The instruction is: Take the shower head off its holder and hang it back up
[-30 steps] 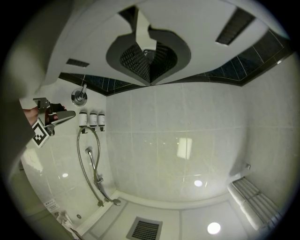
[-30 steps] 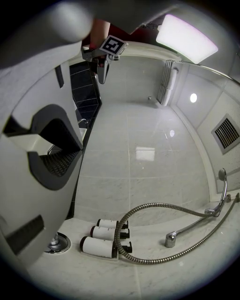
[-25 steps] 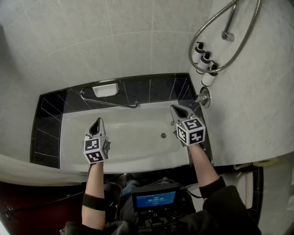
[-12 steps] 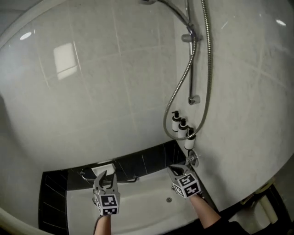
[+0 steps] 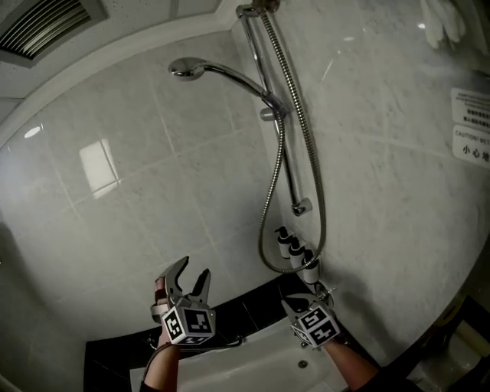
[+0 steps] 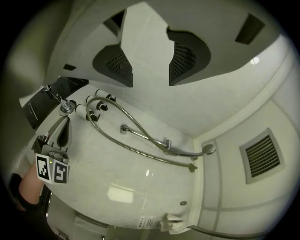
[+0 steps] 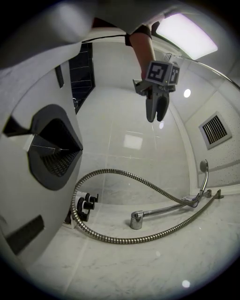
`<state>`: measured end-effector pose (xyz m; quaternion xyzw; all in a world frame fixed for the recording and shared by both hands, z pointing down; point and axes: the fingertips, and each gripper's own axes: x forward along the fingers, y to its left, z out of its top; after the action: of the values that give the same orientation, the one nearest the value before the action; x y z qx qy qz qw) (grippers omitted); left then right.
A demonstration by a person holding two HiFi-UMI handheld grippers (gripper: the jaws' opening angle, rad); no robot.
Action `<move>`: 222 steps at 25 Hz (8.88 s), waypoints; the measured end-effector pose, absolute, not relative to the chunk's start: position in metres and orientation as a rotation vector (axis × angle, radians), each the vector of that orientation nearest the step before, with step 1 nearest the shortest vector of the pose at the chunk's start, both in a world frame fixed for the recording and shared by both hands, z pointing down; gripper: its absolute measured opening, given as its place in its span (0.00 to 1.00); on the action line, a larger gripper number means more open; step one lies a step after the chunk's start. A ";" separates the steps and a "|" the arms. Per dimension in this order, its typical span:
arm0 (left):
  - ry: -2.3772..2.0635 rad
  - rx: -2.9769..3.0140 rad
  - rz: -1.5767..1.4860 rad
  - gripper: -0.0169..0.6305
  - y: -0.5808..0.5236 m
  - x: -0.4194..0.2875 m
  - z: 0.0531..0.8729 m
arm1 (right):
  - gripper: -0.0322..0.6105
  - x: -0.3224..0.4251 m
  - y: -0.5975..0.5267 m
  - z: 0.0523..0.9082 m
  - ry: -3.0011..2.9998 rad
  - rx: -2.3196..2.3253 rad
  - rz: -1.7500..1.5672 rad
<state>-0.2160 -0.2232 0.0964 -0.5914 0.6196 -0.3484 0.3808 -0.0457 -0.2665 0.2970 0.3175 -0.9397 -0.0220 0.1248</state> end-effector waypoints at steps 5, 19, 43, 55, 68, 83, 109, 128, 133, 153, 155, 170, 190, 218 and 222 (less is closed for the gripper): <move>1.418 -1.313 -0.949 0.41 -0.253 -0.182 0.031 | 0.09 -0.047 -0.271 0.294 -2.743 0.920 -0.075; 1.012 -0.667 -1.172 0.50 -0.344 -0.092 -0.176 | 0.09 -0.048 -0.288 0.306 -2.782 0.872 -0.022; 0.868 -0.348 -1.328 0.25 -0.434 -0.021 -0.257 | 0.09 0.014 -0.319 0.304 -2.791 0.943 0.046; 0.883 -0.348 -1.339 0.22 -0.424 -0.042 -0.262 | 0.09 0.016 -0.316 0.308 -2.776 0.936 0.048; 1.237 -0.639 -1.390 0.22 -0.357 -0.179 -0.247 | 0.09 -0.026 -0.292 0.298 -2.801 0.839 0.019; 1.716 -1.217 -1.316 0.23 -0.275 -0.365 -0.075 | 0.09 -0.054 -0.279 0.290 -2.815 0.839 0.088; 2.531 -1.844 -0.826 0.23 -0.124 -0.449 0.371 | 0.08 -0.102 -0.209 0.400 -2.720 0.785 0.315; 2.663 -2.154 -0.942 0.23 -0.119 -0.380 0.708 | 0.09 -0.101 -0.188 0.661 -2.462 0.721 0.549; 2.629 -2.268 -1.001 0.23 -0.134 -0.338 0.806 | 0.09 -0.091 -0.192 0.745 -2.403 0.722 0.609; 2.104 -2.748 -0.987 0.22 -0.269 -0.095 1.065 | 0.09 0.009 -0.246 0.974 -2.228 0.916 0.677; 2.036 -2.774 -0.983 0.22 -0.280 -0.072 1.077 | 0.09 0.019 -0.250 0.985 -2.216 0.938 0.680; 1.766 -2.871 -0.976 0.22 -0.332 0.024 1.109 | 0.09 0.079 -0.270 1.017 -2.176 1.059 0.719; 1.740 -2.850 -1.116 0.50 -0.317 0.020 1.088 | 0.09 0.098 -0.266 0.995 -2.151 1.098 0.766; 2.617 -2.190 -0.793 0.03 -0.071 -0.272 0.599 | 0.09 -0.022 -0.190 0.661 -2.369 0.767 0.495; 2.706 -2.083 -0.714 0.03 -0.037 -0.305 0.559 | 0.09 -0.044 -0.188 0.631 -2.413 0.722 0.446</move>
<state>-0.3052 -0.0371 0.5592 -0.5880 0.7640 -0.2016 -0.1728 -0.0442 -0.1878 0.6312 0.2702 -0.9034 0.1672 0.2880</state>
